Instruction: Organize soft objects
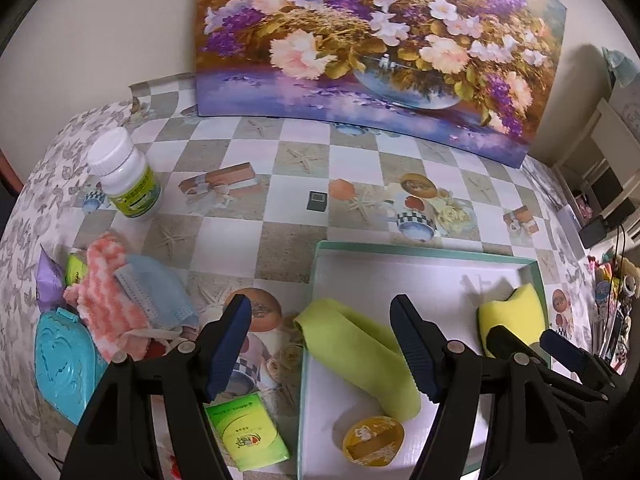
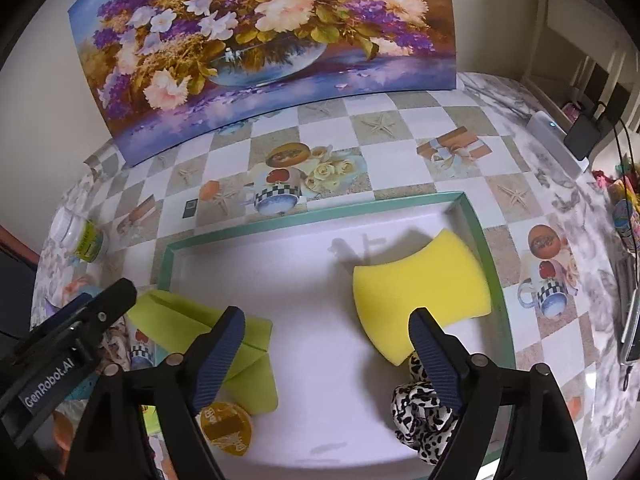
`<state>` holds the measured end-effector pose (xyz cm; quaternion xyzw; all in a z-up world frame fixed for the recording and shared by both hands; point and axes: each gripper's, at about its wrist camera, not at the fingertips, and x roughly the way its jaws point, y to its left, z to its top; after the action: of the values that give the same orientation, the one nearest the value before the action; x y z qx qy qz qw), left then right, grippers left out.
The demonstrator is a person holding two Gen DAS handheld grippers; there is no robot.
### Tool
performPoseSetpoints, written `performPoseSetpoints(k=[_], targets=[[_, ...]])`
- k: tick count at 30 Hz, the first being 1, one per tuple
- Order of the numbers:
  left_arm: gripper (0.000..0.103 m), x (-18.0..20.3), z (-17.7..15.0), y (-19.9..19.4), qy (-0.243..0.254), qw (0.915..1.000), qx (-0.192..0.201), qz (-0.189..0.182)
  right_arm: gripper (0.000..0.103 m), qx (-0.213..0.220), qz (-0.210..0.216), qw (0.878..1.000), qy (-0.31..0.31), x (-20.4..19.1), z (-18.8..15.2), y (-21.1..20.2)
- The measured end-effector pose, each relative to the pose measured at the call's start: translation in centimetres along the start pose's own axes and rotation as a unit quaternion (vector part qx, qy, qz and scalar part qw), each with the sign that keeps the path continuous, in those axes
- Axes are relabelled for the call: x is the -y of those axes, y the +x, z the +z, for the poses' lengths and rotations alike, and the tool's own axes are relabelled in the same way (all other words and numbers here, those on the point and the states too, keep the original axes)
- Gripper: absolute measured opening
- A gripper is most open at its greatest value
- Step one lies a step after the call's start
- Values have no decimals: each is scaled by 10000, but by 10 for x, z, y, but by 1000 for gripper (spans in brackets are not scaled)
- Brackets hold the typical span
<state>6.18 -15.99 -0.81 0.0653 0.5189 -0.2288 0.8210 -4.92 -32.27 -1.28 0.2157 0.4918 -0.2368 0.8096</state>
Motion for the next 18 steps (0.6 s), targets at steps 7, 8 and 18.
performPoseSetpoints(k=[7,8,18], targets=[[95,-9,1,-13,-87,9993,348,-85,103,481,316,9980,263,7,6,-18],[95,-10,1,-15,-92,9991,394,-144,103,538,335,9976,280,7,6,-20],[103,-15,-7,-21,-354,9925,461,-1075,103,355,300,9989,68,0,2,-16]])
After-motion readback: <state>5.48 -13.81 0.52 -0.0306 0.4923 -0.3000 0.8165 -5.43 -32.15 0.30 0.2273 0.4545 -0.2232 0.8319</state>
